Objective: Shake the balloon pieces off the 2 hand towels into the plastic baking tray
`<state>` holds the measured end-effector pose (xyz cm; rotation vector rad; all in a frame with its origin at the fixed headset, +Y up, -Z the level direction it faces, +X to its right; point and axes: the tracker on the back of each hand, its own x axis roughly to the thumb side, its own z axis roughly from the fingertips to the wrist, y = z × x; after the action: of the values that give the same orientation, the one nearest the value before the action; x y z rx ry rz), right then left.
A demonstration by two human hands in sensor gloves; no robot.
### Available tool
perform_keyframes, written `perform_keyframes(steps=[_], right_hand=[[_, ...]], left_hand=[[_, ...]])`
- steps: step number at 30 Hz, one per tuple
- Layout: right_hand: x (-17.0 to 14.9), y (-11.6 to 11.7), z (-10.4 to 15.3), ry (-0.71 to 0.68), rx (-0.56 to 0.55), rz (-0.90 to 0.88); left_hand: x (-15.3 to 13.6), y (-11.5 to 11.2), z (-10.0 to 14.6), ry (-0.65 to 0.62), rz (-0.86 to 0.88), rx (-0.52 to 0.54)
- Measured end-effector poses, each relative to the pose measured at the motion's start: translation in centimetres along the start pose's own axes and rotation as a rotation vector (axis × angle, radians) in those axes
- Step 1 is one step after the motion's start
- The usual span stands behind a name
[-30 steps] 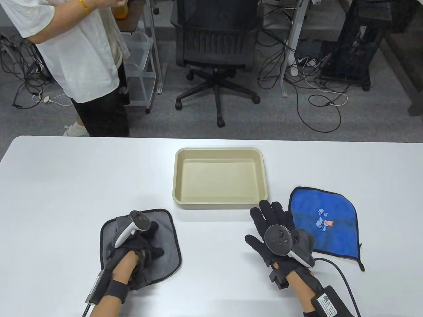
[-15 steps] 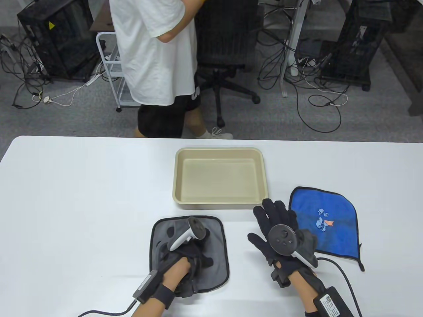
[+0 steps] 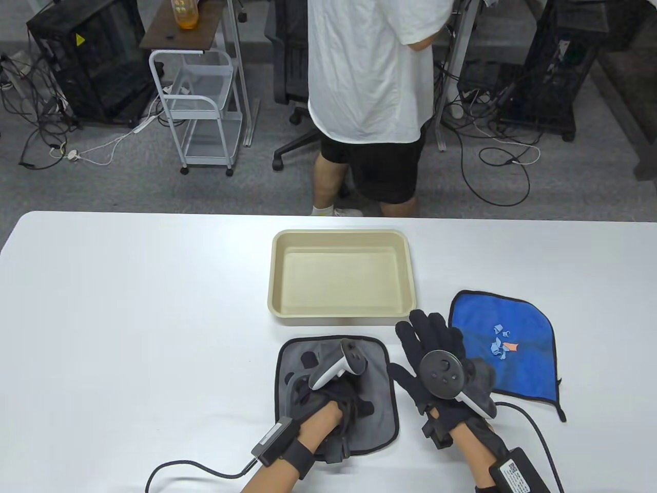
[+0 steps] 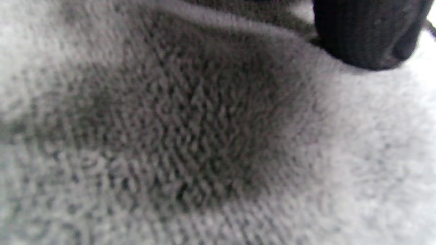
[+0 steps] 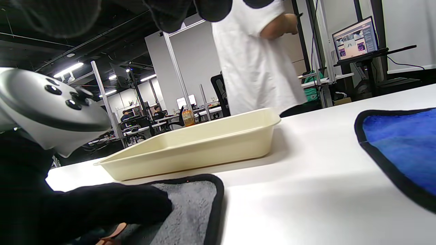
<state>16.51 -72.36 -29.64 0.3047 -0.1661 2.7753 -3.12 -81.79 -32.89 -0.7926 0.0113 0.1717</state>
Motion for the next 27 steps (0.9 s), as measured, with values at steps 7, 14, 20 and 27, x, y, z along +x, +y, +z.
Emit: perform_keyframes(steps=[7, 14, 20, 27], right_hand=[[0.0, 0.0, 0.1, 0.004, 0.002, -0.002], [-0.1, -0.1, 0.1, 0.006, -0.005, -0.005], [-0.1, 0.0, 0.1, 0.012, -0.003, -0.004], [-0.2, 0.4, 0.0, 0.017, 0.018, 0.003]], left_hand=[[-0.6, 1.1, 0.8, -0.05, 0.077, 0.052], [-3.9, 5.5, 5.5, -0.178, 0.253, 0.144], [-10.3, 8.0, 5.9, -0.06, 0.345, 0.406], [-14.5, 6.5, 1.5, 0.115, 0.312, 0.365]])
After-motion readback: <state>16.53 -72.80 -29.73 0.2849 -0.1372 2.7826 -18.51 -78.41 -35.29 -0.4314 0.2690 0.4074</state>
